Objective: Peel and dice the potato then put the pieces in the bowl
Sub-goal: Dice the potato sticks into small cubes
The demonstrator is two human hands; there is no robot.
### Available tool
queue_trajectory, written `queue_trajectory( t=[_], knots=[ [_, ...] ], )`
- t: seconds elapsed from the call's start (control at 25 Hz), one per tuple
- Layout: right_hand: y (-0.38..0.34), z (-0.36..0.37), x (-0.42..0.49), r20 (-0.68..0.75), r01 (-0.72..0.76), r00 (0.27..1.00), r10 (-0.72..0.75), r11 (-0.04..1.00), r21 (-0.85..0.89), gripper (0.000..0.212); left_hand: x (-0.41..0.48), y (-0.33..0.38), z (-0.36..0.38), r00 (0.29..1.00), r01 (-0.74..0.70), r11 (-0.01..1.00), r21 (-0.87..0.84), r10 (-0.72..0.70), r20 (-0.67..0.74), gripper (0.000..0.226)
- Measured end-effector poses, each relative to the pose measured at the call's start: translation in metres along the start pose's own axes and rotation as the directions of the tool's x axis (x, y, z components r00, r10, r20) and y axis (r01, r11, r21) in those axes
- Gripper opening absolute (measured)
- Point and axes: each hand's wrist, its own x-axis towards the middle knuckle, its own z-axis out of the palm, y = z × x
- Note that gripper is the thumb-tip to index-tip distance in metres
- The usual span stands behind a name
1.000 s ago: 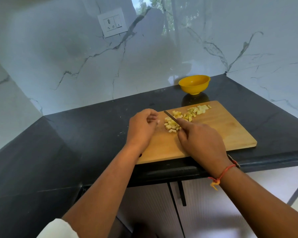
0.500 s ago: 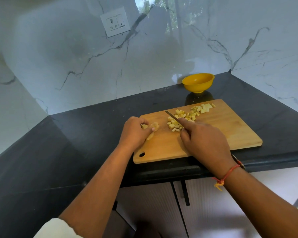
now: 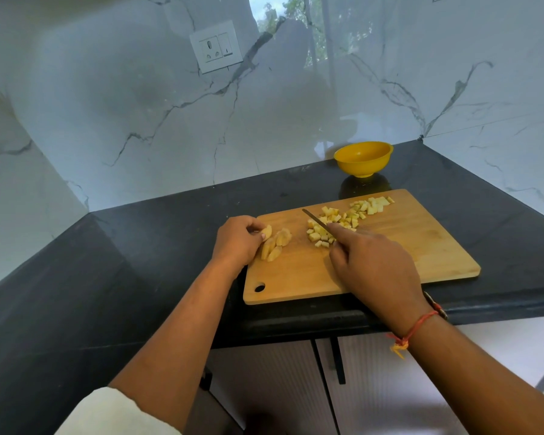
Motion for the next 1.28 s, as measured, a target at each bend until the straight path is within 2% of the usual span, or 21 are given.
queue_trajectory(
  t=[0.2, 0.36, 0.52, 0.64, 0.76, 0.96, 1.28],
  knots=[
    [-0.001, 0.0, 0.0, 0.014, -0.006, 1.0, 0.006, 1.0, -0.003, 0.045, 0.004, -0.003, 0.002, 0.998, 0.005, 0.998, -0.067, -0.009, -0.057, 0.023],
    [-0.001, 0.0, 0.0, 0.019, -0.011, 1.0, 0.011, 1.0, -0.014, 0.044, -0.001, 0.001, -0.002, 0.986, -0.003, 0.972, -0.236, -0.036, -0.16, 0.025],
    [-0.002, -0.001, 0.0, 0.009, -0.018, 1.0, 0.018, 1.0, 0.0, 0.044, -0.025, 0.028, 0.0, 0.986, -0.141, 0.937, -0.321, 0.105, -0.126, 0.022],
    [-0.003, -0.002, 0.001, 0.009, -0.024, 1.0, 0.023, 1.0, 0.018, 0.044, -0.052, 0.04, 0.018, 0.971, -0.237, 0.956, -0.175, 0.236, -0.031, 0.022],
    [-0.003, -0.005, 0.0, 0.029, -0.035, 0.999, 0.034, 0.999, 0.034, 0.043, -0.067, 0.037, 0.031, 0.957, -0.284, 0.953, -0.104, 0.288, 0.024, 0.027],
    [-0.006, -0.017, -0.01, 0.068, -0.073, 0.995, 0.066, 0.992, 0.107, 0.042, -0.071, 0.034, 0.027, 0.96, -0.281, 0.96, -0.013, 0.281, 0.018, 0.022],
    [-0.017, -0.037, -0.02, 0.249, -0.069, 0.966, 0.077, 0.997, -0.04, 0.038, -0.067, 0.026, 0.025, 0.939, -0.327, 0.93, 0.17, 0.34, -0.054, 0.014]
  ],
)
